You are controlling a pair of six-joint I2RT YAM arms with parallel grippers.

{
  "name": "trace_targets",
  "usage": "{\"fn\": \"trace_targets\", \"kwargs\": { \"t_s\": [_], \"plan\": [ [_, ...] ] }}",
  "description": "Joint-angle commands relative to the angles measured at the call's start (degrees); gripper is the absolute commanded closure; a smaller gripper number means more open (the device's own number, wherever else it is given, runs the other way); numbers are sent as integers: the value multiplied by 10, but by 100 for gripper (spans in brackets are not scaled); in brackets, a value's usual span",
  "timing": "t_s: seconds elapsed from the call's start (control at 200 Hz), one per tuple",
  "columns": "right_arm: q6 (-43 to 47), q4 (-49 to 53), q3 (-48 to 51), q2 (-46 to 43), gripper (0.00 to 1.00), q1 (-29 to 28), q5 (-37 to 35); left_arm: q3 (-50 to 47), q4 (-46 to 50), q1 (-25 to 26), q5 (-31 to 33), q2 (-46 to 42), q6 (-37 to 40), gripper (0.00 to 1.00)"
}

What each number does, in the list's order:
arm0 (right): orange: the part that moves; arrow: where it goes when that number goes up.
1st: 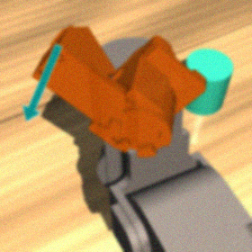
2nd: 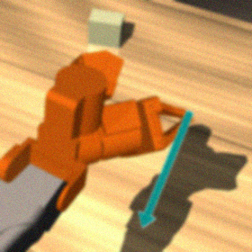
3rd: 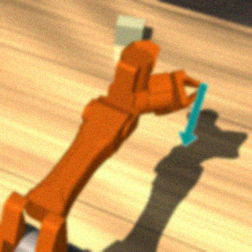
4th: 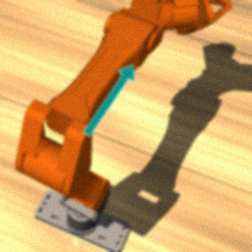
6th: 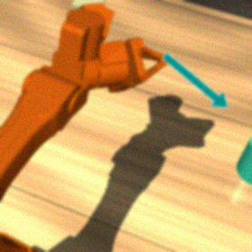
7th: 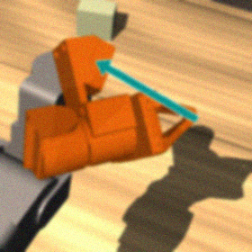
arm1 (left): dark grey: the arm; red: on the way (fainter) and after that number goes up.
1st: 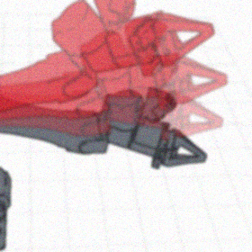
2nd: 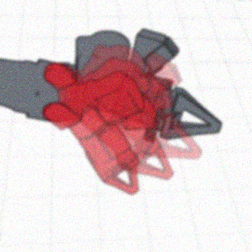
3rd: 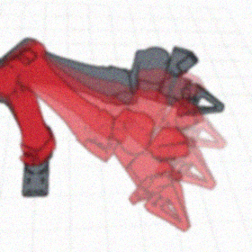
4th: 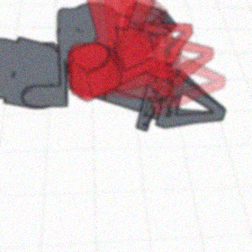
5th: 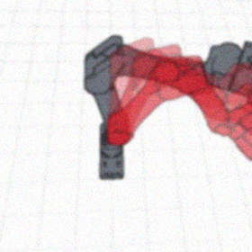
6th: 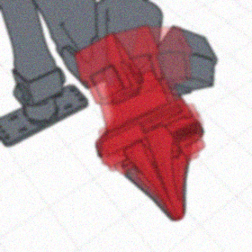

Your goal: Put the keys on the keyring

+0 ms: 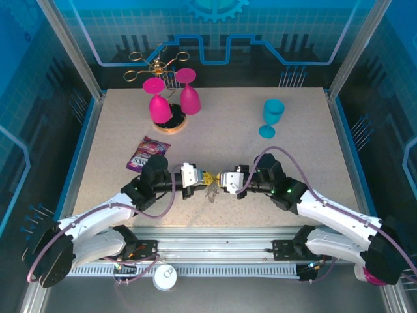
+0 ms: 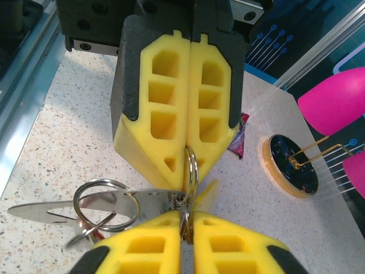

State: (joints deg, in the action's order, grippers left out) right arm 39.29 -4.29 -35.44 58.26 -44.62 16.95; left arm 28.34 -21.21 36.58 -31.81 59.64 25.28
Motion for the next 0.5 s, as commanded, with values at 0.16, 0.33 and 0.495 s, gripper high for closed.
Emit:
{"fn": "trace_targets", "kwargs": {
  "t_s": [0.16, 0.33, 0.495],
  "plan": [
    [-73, -29, 10, -61, 71, 57, 90, 18, -16, -5, -36, -2, 17, 100],
    [-86, -13, -11, -48, 71, 60, 140, 28, 22, -4, -40, 2, 52, 100],
    [-77, 3, -30, -17, 71, 45, 145, 32, 35, -4, -41, 6, 63, 100]
  ]
}}
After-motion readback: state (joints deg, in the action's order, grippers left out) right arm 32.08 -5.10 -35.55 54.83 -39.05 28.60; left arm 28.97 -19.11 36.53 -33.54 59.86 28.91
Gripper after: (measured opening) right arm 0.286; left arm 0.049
